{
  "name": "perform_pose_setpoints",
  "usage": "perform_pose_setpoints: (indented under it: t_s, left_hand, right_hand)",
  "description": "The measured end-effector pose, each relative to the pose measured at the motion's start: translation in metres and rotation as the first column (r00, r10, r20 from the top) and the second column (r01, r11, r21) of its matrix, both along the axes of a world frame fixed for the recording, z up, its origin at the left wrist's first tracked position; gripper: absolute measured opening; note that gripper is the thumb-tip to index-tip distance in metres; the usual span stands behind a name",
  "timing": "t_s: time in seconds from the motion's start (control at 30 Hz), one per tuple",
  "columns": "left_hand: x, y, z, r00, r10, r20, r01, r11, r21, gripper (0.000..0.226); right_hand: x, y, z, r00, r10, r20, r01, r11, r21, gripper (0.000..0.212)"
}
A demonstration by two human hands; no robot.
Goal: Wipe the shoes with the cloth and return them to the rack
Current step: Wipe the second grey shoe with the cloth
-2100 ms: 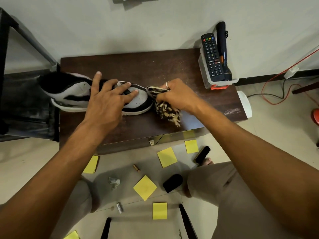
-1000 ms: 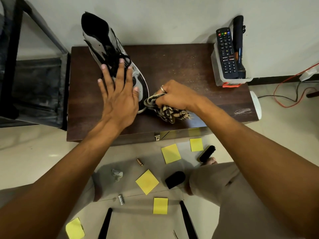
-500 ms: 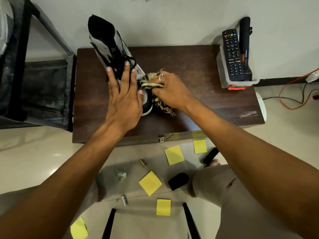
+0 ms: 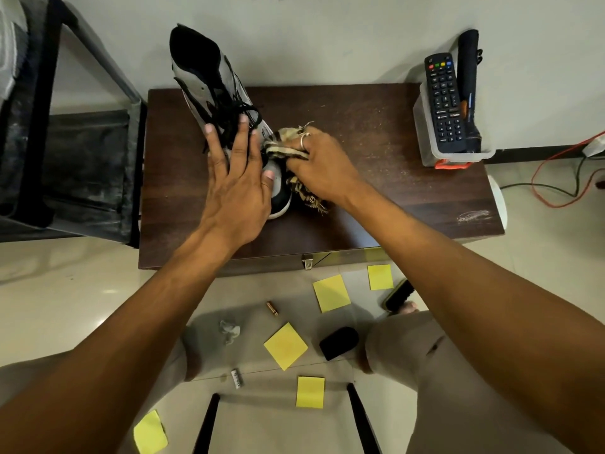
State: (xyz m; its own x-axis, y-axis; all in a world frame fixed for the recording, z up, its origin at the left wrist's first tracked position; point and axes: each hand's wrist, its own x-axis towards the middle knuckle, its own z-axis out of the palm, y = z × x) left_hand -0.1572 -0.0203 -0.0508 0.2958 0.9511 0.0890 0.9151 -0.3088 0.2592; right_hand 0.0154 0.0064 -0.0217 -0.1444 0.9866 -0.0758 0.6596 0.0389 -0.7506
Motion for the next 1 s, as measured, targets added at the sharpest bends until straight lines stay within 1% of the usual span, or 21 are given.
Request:
perform_pose_setpoints:
  t_s: [0.03,0.07,0.13,0.17,0.23,0.27,0.33,0.37,0.43,0.5,0.63,0.73,0.77,0.83,0.9,0.93,1.0]
  left_hand:
    - [0.000,0.000,0.000,1.000,0.005,-0.007,-0.005,1.000,-0.003,0.063]
    - [0.000,-0.001,0.000,1.000,0.006,-0.017,-0.006,1.000,-0.002,0.063]
    - [0.000,-0.002,0.001,1.000,0.005,-0.031,-0.005,1.000,-0.004,0.063]
    - [0.000,-0.002,0.001,0.999,0.002,-0.034,-0.002,1.000,-0.005,0.063]
    - [0.001,-0.002,0.002,1.000,0.000,-0.030,0.000,1.000,-0.009,0.063]
    - [0.001,-0.002,0.002,1.000,-0.003,-0.026,0.002,1.000,-0.013,0.063]
    - [0.001,-0.001,0.002,1.000,-0.007,-0.018,0.007,1.000,-0.023,0.063]
    - [0.001,-0.001,0.002,1.000,-0.010,-0.013,0.009,1.000,-0.027,0.063]
    - [0.000,-0.001,0.002,1.000,-0.015,-0.006,0.014,0.999,-0.028,0.063]
    - [-0.001,-0.001,0.003,1.000,-0.010,0.003,0.010,0.999,-0.030,0.062]
    - [-0.003,-0.002,0.003,1.000,-0.010,-0.005,0.010,0.999,-0.034,0.063]
    - [-0.002,-0.001,0.002,1.000,-0.019,-0.014,0.019,1.000,-0.021,0.064]
    - [-0.002,-0.001,0.002,1.000,-0.023,-0.009,0.023,1.000,-0.018,0.064]
    - [-0.002,0.000,0.002,1.000,-0.028,0.001,0.028,1.000,-0.013,0.064]
    - [-0.002,0.001,0.001,1.000,-0.027,0.006,0.027,1.000,-0.013,0.064]
    - [-0.002,0.001,0.001,1.000,-0.024,0.007,0.024,1.000,-0.015,0.064]
    - [-0.002,0.001,0.001,1.000,-0.020,0.002,0.020,1.000,-0.011,0.063]
  right_hand:
    - [0.001,-0.002,0.004,1.000,0.010,-0.003,-0.010,1.000,-0.017,0.025]
    - [0.003,-0.004,0.008,1.000,0.023,-0.004,-0.023,0.999,-0.046,0.024]
    - [0.009,-0.009,0.011,0.999,0.051,-0.013,-0.053,0.989,-0.140,0.040]
    - [0.012,-0.013,0.011,0.998,0.062,-0.020,-0.065,0.980,-0.189,0.044]
    - [0.018,-0.017,0.013,0.997,0.065,-0.032,-0.071,0.974,-0.215,0.043]
    - [0.018,-0.016,0.014,0.999,0.031,-0.041,-0.038,0.983,-0.182,0.037]
    - [0.015,-0.011,0.011,0.995,-0.077,-0.065,0.072,0.994,-0.076,0.018]
    - [0.013,-0.007,0.007,0.993,-0.104,-0.058,0.104,0.994,-0.015,0.017]
    - [0.005,-0.002,0.002,0.996,-0.079,-0.035,0.081,0.996,0.044,0.032]
    - [-0.003,0.001,-0.001,0.999,-0.026,-0.029,0.027,0.999,0.020,0.038]
    - [-0.001,-0.004,0.005,1.000,0.004,-0.006,-0.005,0.999,-0.049,0.021]
    - [0.008,-0.008,0.011,0.999,0.042,0.009,-0.040,0.985,-0.169,0.032]
    - [0.011,-0.009,0.013,0.998,0.058,0.016,-0.054,0.981,-0.184,0.031]
    - [0.015,-0.008,0.014,1.000,0.023,-0.004,-0.024,0.989,-0.144,0.021]
    - [0.014,-0.005,0.010,0.995,-0.081,-0.059,0.079,0.996,-0.043,0.017]
    - [0.011,-0.003,0.007,0.991,-0.109,-0.075,0.109,0.994,0.000,0.021]
    - [0.004,-0.002,0.003,0.995,-0.084,-0.044,0.085,0.996,0.023,0.030]
